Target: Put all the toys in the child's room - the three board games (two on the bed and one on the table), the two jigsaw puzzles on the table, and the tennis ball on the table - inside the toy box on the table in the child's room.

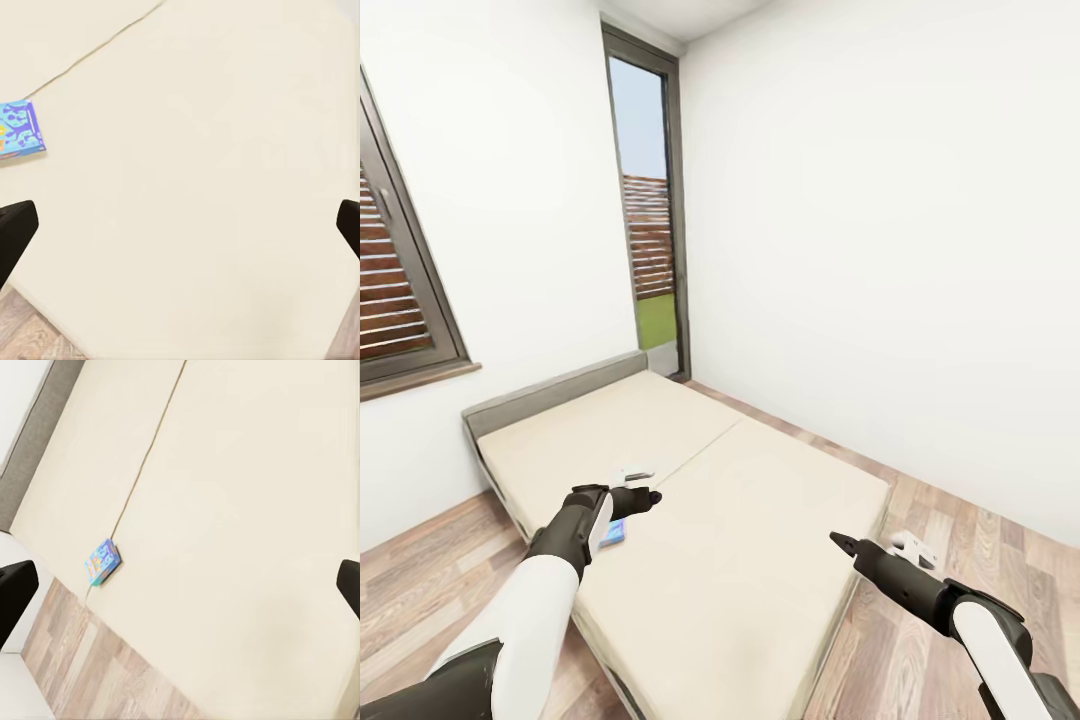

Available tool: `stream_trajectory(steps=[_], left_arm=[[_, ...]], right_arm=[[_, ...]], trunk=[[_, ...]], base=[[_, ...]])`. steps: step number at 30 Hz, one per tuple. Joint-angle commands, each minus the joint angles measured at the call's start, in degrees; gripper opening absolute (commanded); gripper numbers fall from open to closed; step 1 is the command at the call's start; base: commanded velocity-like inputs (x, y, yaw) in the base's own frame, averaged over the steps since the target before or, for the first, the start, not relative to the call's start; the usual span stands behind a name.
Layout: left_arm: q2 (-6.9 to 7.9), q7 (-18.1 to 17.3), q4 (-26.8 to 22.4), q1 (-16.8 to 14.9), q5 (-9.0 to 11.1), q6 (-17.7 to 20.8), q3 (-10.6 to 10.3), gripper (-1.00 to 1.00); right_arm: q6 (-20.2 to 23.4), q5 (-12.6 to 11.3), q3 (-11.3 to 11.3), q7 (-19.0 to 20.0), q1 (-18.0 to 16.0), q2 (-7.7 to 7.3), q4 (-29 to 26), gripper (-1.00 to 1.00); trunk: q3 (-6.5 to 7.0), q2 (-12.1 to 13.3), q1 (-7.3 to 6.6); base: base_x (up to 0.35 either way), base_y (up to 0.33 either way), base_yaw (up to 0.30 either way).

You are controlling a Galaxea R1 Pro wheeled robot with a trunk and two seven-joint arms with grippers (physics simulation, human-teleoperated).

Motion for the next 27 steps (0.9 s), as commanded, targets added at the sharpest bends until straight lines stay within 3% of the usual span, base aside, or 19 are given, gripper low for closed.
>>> stream_trajectory(steps=[1,27], left_arm=[[-0.08,-0.5,-0.1,-0.1,-0.6,0.2,0.5,1.00],[-0.06,-0.5,-0.1,-0.1,-0.6,0.2,0.5,1.00]], right_arm=[[0.2,-0.6,0.0,-0.5,-0.1,-0.01,-0.1,1.00],[0.2,-0.6,0.0,-0.5,-0.1,-0.01,-0.1,1.00]], trunk=[[-0.14,-0.1,0.04],[-0.14,-0.1,0.04]], base=[[0.000,0.148,-0.145],[0.000,0.087,-0.078]])
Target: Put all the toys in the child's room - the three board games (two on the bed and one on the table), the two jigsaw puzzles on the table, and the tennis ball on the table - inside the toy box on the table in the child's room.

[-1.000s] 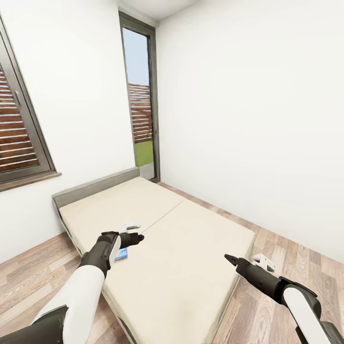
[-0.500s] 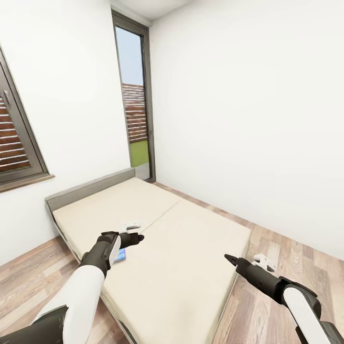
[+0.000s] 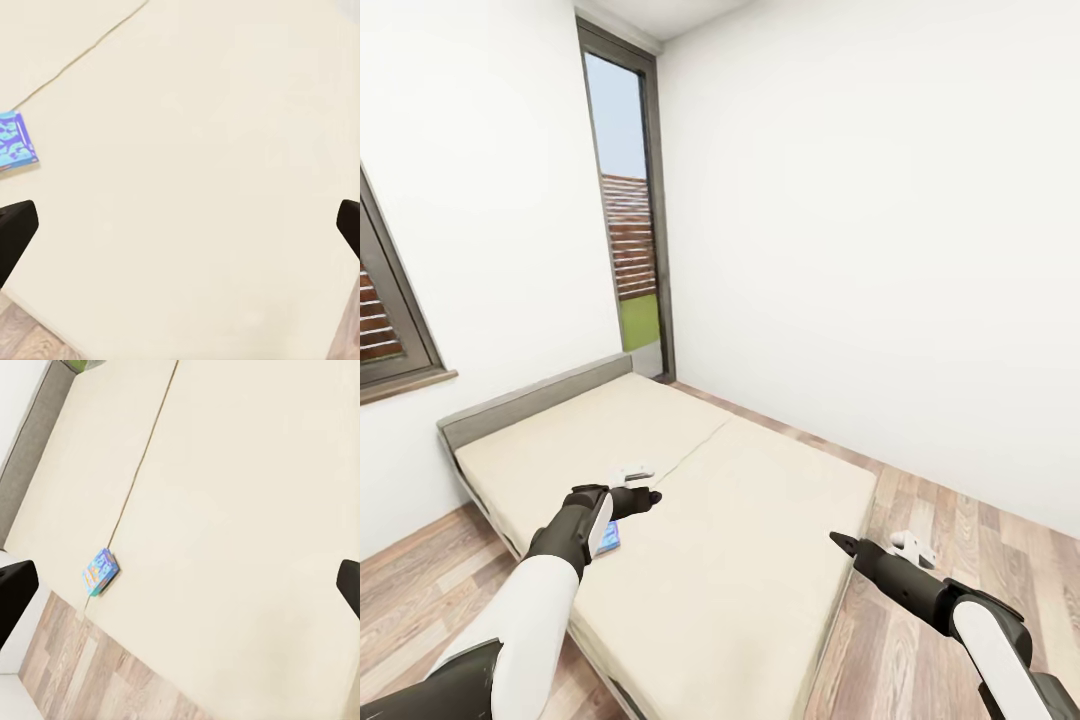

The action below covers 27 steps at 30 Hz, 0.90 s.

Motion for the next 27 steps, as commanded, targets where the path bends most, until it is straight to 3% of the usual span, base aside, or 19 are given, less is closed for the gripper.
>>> stream_trajectory(steps=[1,13,27], left_arm=[[-0.07,-0.5,-0.1,-0.1,-0.6,0.2,0.5,1.00],[-0.06,-0.5,-0.1,-0.1,-0.6,0.2,0.5,1.00],[-0.10,-0.5,-0.1,-0.1,-0.6,0.2,0.5,1.00]], right_arm=[[0.2,-0.6,0.0,-0.5,-0.1,-0.01,-0.1,1.00],[0.2,-0.6,0.0,-0.5,0.0,-0.01,-0.1,1.00],[0.2,-0.6,0.0,-0.5,0.0,-0.01,-0.1,1.00]], trunk=[[-0.14,-0.1,0.04],[-0.14,-0.1,0.04],[-0.14,-0.1,0.04]], base=[[0.000,0.077,-0.036],[0.000,0.098,-0.133],[0.000,0.009,-0.023]])
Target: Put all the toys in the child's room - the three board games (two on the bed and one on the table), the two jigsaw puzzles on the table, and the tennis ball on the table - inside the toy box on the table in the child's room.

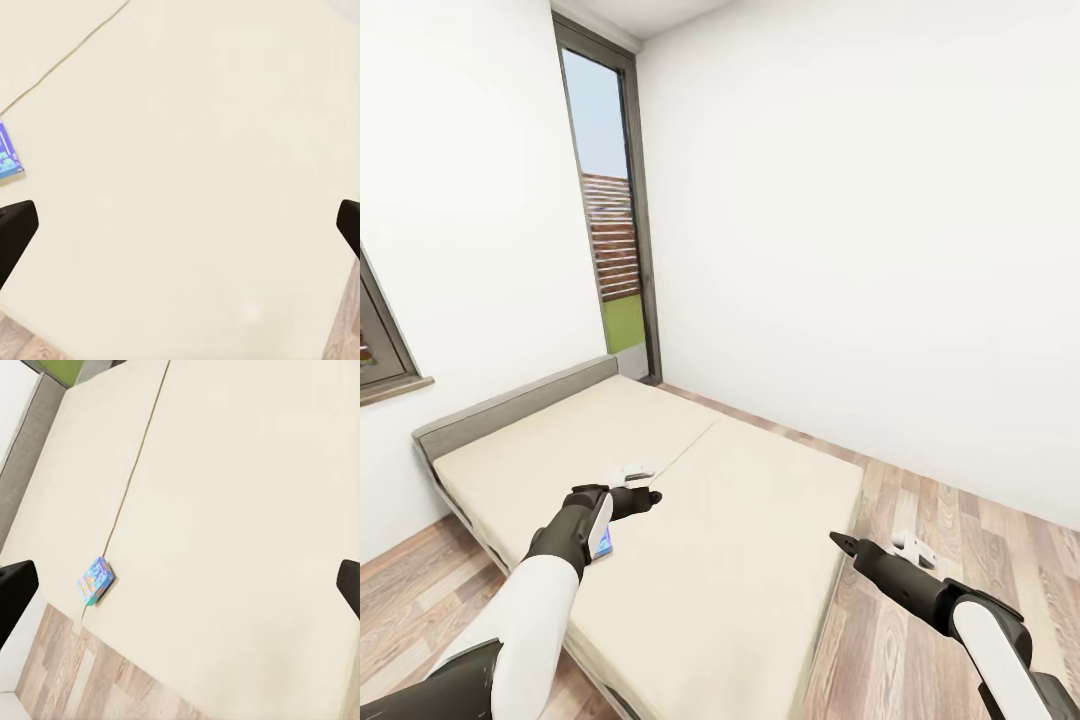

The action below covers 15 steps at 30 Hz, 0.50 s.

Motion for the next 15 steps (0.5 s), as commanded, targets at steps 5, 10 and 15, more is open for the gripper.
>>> stream_trajectory(steps=[5,10,15], left_arm=[[-0.08,-0.5,-0.1,-0.1,-0.6,0.2,0.5,1.00],[-0.08,-0.5,-0.1,-0.1,-0.6,0.3,0.5,1.00],[-0.08,-0.5,-0.1,-0.1,-0.6,0.3,0.5,1.00]], right_arm=[[0.2,-0.6,0.0,-0.5,-0.1,-0.01,-0.1,1.00],[0.2,-0.7,0.0,-0.5,-0.1,-0.01,0.0,1.00],[0.2,-0.6,0.0,-0.5,-0.1,-0.01,0.0,1.00]], trunk=[[-0.14,-0.1,0.04],[-0.14,-0.1,0.04],[-0.14,-0.1,0.04]], base=[[0.000,0.001,-0.009],[0.000,0.041,-0.123],[0.019,0.165,-0.117]])
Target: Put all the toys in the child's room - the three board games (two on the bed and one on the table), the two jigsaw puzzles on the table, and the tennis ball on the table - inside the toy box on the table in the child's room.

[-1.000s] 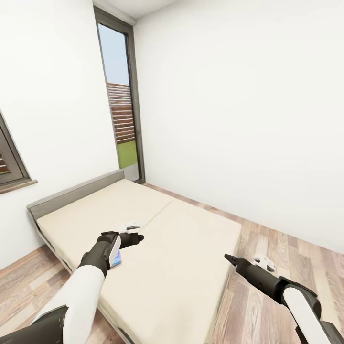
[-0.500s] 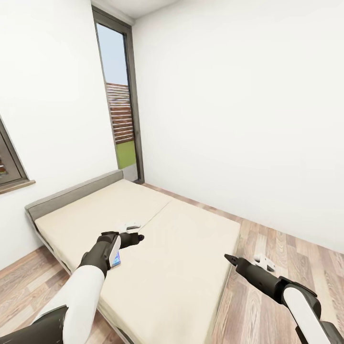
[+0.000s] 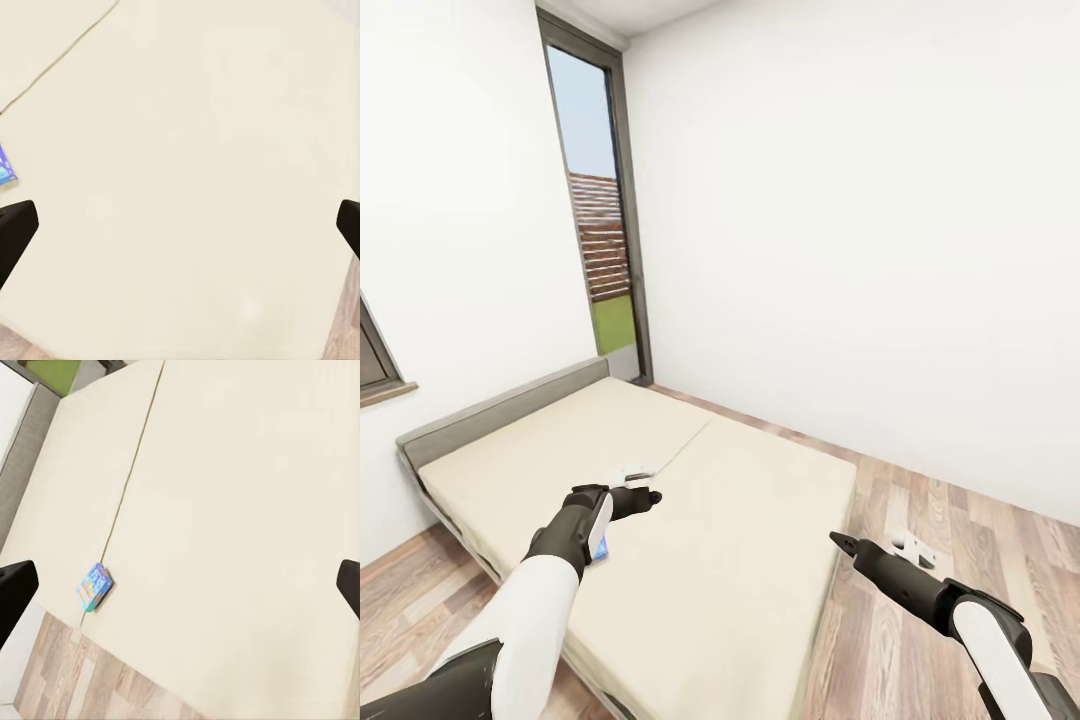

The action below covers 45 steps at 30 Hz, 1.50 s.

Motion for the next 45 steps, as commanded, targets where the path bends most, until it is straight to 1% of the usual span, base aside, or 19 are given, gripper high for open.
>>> stream_trajectory(steps=[1,16,24,29,38,45], left_arm=[[-0.09,-0.5,-0.1,-0.1,-0.6,0.2,0.5,1.00],[-0.06,-0.5,-0.1,-0.1,-0.6,0.2,0.5,1.00],[-0.09,-0.5,-0.1,-0.1,-0.6,0.2,0.5,1.00],[-0.10,-0.5,-0.1,-0.1,-0.6,0.2,0.5,1.00],[-0.10,-0.5,-0.1,-0.1,-0.6,0.2,0.5,1.00],[-0.09,-0.5,-0.1,-0.1,-0.6,0.2,0.5,1.00]], right_arm=[[0.2,-0.6,0.0,-0.5,-0.1,-0.01,-0.1,1.00],[0.2,-0.6,0.0,-0.5,0.0,-0.01,-0.1,1.00],[0.1,-0.6,0.0,-0.5,-0.1,-0.01,0.0,1.00],[0.2,-0.6,0.0,-0.5,-0.1,-0.01,0.0,1.00],[0.1,-0.6,0.0,-0.5,0.0,-0.01,-0.1,1.00],[0.2,-0.6,0.0,-0.5,0.0,-0.01,0.0,1.00]], trunk=[[-0.14,-0.1,0.05],[-0.14,-0.1,0.05],[-0.14,-0.1,0.05],[-0.14,-0.1,0.05],[-0.14,-0.1,0.05],[-0.08,-0.1,0.05]], base=[[0.038,0.121,-0.050],[0.010,0.031,-0.024],[0.000,0.131,-0.183],[0.000,0.116,-0.094],[0.000,0.027,-0.043],[0.000,0.004,-0.177]])
